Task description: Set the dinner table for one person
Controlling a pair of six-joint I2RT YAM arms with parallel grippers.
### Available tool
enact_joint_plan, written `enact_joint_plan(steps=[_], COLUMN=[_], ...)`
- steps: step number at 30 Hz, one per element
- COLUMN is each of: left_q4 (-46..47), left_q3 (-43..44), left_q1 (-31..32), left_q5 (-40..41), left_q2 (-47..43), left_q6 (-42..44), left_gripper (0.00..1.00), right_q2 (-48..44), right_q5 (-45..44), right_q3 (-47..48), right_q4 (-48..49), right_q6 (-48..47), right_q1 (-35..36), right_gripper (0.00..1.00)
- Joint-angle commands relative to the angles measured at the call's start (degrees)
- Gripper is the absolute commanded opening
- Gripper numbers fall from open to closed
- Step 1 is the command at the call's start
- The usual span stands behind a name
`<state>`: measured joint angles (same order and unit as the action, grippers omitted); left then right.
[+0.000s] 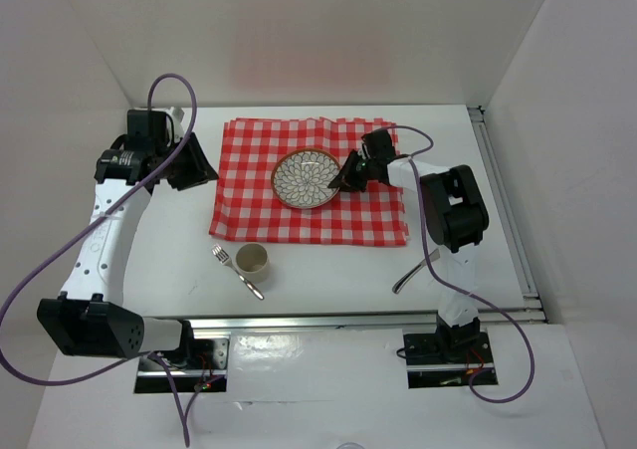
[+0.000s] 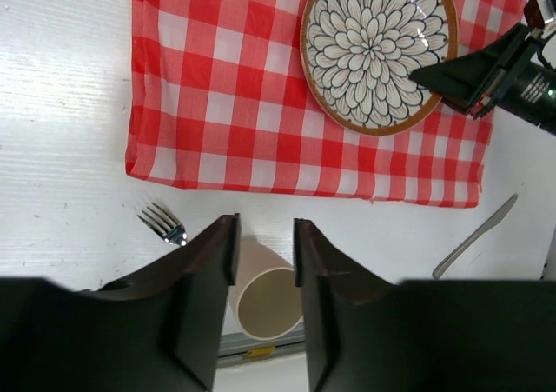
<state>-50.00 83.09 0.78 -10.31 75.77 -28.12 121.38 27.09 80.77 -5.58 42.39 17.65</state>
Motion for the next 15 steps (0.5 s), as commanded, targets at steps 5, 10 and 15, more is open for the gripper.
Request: enact_joint_plan(steps=[5,10,15], left_q4=[-2.99,-3.0,-3.53], left_q3=[-4.94,-10.13,-14.18], left_q1=[-0.07,1.25,4.93], left_q5=[-2.78,-4.54,-4.55], left_q2=[-5.18,-7.83,-8.97], left_q6=[1.66,0.43,-0.62], left_gripper=[0.57,0.6,0.6], right_q2=[-0.27,-4.04,-7.91], right_q5=[3.41,-1.15,-13.35], right_q3=[3.43,5.79,11.24], right_q4=[4.54,-0.38,-13.12], right_q6=[2.26,0.42,-2.84], right_q1=[0.72,1.33,1.86], right_gripper=[0.4,0.8,0.89])
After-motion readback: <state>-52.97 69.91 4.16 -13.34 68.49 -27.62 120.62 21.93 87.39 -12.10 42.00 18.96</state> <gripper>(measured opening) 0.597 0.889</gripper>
